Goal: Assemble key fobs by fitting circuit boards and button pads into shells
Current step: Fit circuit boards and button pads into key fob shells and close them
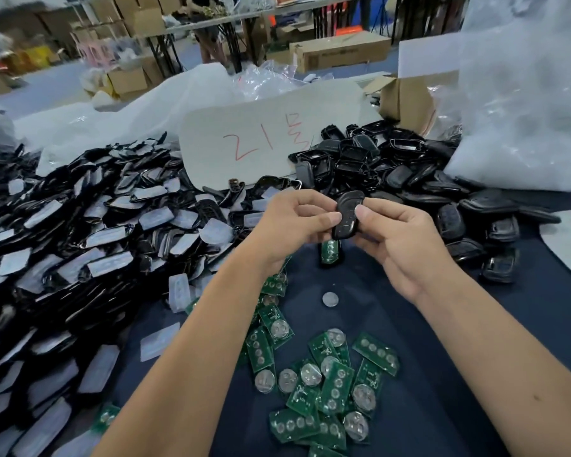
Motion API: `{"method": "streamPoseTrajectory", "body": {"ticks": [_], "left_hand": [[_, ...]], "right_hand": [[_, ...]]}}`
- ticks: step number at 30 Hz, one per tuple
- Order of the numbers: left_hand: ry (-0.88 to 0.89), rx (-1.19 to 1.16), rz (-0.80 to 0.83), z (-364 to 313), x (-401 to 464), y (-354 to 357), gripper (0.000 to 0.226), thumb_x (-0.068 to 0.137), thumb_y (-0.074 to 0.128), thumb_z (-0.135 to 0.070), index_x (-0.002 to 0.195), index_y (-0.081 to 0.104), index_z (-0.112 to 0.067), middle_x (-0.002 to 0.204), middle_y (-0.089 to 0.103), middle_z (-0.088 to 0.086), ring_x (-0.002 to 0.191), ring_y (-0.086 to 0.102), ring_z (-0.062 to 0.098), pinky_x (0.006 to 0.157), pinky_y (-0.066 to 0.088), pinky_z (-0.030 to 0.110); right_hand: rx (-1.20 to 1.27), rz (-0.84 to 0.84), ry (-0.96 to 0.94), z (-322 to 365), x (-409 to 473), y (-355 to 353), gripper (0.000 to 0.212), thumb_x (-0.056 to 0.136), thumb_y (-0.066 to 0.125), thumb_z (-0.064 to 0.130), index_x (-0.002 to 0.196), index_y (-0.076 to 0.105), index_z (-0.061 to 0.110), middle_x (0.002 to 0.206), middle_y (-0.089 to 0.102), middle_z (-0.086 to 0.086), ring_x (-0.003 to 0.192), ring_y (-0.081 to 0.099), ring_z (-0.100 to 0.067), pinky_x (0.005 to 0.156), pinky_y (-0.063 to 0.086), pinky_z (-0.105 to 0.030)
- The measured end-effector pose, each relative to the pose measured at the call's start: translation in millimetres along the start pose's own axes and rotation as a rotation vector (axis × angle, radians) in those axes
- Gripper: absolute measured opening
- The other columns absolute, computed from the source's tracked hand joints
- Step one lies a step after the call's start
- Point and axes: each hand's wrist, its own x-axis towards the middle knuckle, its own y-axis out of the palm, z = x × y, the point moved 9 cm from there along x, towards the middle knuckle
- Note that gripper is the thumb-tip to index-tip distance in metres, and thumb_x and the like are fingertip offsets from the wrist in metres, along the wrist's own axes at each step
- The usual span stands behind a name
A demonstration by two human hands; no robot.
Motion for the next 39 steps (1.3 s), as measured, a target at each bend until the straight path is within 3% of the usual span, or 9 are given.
{"method": "streamPoseTrajectory", "body": {"ticks": [4,8,12,18,24,30,33,35,39], "left_hand": [[-0.043,-0.051,0.013,8.8,1.4,5.2,0.005,0.094,0.072,-0.003,0.096,0.07,-0.007,0.083,0.073,0.009,0.076,0.066,0.02,0.081,0.059,0.034],[-0.056,-0.124,0.017,7.6,0.2,9.3,0.002,0.095,0.071,-0.005,0.095,0.07,-0.007,0.087,0.07,0.014,0.075,0.062,0.021,0.074,0.058,0.027],[-0.029,-0.106,0.048,0.6,-0.8,13.7,0.007,0.098,0.066,-0.004,0.097,0.071,-0.008,0.093,0.073,0.016,0.087,0.07,0.024,0.087,0.061,0.037],[-0.027,-0.089,0.054,-8.8,-2.8,15.3,0.006,0.1,0.064,-0.006,0.094,0.068,-0.005,0.097,0.07,0.023,0.086,0.07,0.03,0.075,0.064,0.038],[0.273,0.431,-0.159,-33.4,-3.0,12.9,0.016,0.088,0.077,-0.003,0.081,0.065,-0.012,0.073,0.065,-0.003,0.067,0.057,0.008,0.068,0.052,0.029],[0.446,0.609,-0.187,-47.5,-14.7,29.0,0.013,0.081,0.082,-0.007,0.083,0.071,-0.014,0.074,0.07,-0.009,0.075,0.065,0.006,0.076,0.053,0.025],[0.364,0.574,-0.089,-40.2,-8.6,21.3,0.017,0.081,0.086,-0.02,0.092,0.072,-0.019,0.084,0.071,-0.009,0.08,0.065,0.003,0.076,0.051,0.02],[0.214,0.723,-0.065,-21.8,-1.3,11.2,0.027,0.083,0.084,-0.035,0.104,0.071,-0.024,0.096,0.068,-0.009,0.084,0.06,-0.002,0.077,0.046,0.021],[0.055,0.957,0.023,6.4,3.2,9.7,0.037,0.081,0.084,-0.046,0.103,0.064,-0.025,0.103,0.059,-0.005,0.09,0.058,0.013,0.073,0.043,0.027]], "right_hand": [[0.105,0.003,0.019,-0.4,0.2,0.1,0.025,0.096,0.062,-0.006,0.094,0.081,0.011,0.096,0.081,-0.01,0.084,0.077,-0.018,0.071,0.061,-0.027],[0.196,-0.035,-0.02,2.2,2.5,-3.6,0.026,0.093,0.064,-0.008,0.107,0.075,0.011,0.085,0.079,-0.003,0.08,0.076,-0.015,0.073,0.062,-0.027],[0.207,-0.029,-0.042,4.7,3.2,-3.3,0.028,0.09,0.068,-0.005,0.107,0.077,0.016,0.083,0.074,-0.005,0.076,0.069,-0.016,0.07,0.06,-0.024],[0.243,-0.084,-0.047,4.8,2.9,-5.6,0.022,0.092,0.068,-0.004,0.107,0.073,0.011,0.075,0.075,-0.001,0.068,0.07,-0.011,0.065,0.057,-0.021],[0.017,-0.169,-0.146,9.3,-2.1,-7.0,0.019,0.086,0.082,0.007,0.103,0.076,0.011,0.095,0.081,-0.007,0.092,0.077,-0.018,0.082,0.061,-0.028],[-0.018,-0.23,-0.178,13.8,-3.6,-12.6,0.028,0.082,0.086,0.004,0.108,0.075,0.007,0.1,0.08,-0.01,0.102,0.076,-0.03,0.092,0.062,-0.039],[0.022,-0.22,-0.175,15.1,-1.9,-12.5,0.022,0.09,0.079,0.006,0.111,0.073,0.009,0.101,0.08,-0.009,0.099,0.075,-0.026,0.09,0.062,-0.037],[0.104,-0.212,-0.156,14.0,1.4,-12.8,0.021,0.097,0.07,0.006,0.118,0.069,0.004,0.098,0.079,-0.008,0.096,0.073,-0.024,0.091,0.059,-0.036],[0.196,-0.176,-0.1,10.5,6.2,-10.2,0.026,0.105,0.056,0.006,0.13,0.06,0.0,0.105,0.073,-0.012,0.101,0.072,-0.024,0.101,0.057,-0.038]]}}
